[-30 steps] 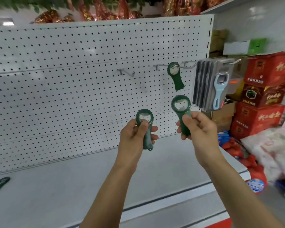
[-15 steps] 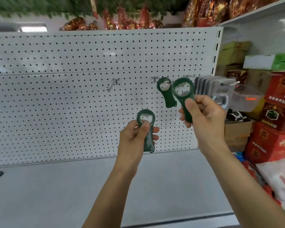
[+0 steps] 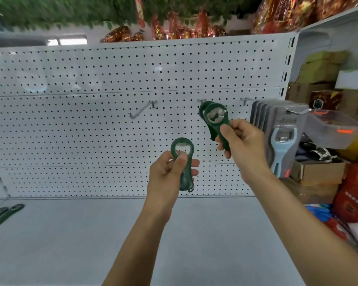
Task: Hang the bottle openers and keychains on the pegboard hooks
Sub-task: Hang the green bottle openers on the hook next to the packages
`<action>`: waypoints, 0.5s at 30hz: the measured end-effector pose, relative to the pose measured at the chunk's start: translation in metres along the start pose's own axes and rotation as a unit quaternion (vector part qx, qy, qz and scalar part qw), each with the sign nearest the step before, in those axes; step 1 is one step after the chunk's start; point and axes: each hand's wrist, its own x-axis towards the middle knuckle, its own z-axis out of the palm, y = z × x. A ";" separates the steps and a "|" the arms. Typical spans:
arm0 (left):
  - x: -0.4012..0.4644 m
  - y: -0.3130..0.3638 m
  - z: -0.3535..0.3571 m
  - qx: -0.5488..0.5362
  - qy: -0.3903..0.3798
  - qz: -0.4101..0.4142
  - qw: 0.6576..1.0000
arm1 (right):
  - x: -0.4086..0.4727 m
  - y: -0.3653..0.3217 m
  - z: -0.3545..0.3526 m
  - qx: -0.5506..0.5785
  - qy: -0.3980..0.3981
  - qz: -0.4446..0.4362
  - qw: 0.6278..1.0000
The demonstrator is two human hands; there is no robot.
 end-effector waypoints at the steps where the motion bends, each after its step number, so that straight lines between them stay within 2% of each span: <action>1: 0.001 0.000 -0.001 -0.001 0.000 -0.001 1.000 | 0.004 0.003 0.001 -0.002 -0.003 0.004 1.000; 15: 0.009 0.003 -0.009 0.008 0.008 0.001 1.000 | 0.028 0.021 0.011 -0.030 0.004 0.019 0.999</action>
